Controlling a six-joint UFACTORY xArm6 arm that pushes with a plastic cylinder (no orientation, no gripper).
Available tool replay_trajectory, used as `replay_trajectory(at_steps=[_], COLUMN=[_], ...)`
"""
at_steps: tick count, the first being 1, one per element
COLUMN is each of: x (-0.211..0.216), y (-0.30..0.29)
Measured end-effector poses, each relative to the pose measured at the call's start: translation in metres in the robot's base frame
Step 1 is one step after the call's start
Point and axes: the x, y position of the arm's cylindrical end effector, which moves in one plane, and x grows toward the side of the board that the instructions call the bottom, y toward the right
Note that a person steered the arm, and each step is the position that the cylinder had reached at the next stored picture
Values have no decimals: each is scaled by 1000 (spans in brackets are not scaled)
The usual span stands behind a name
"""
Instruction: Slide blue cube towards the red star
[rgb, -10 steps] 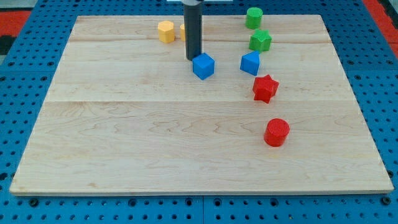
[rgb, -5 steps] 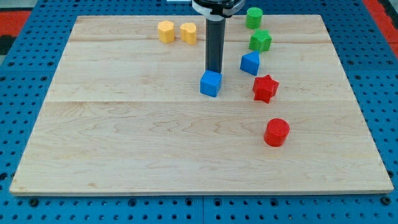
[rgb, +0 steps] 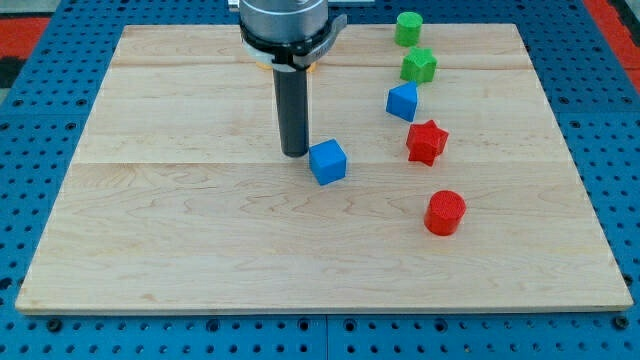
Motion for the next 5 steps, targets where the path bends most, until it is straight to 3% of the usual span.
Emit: replay_trajectory(at_steps=[3,5], x=[43,28], y=[29,31])
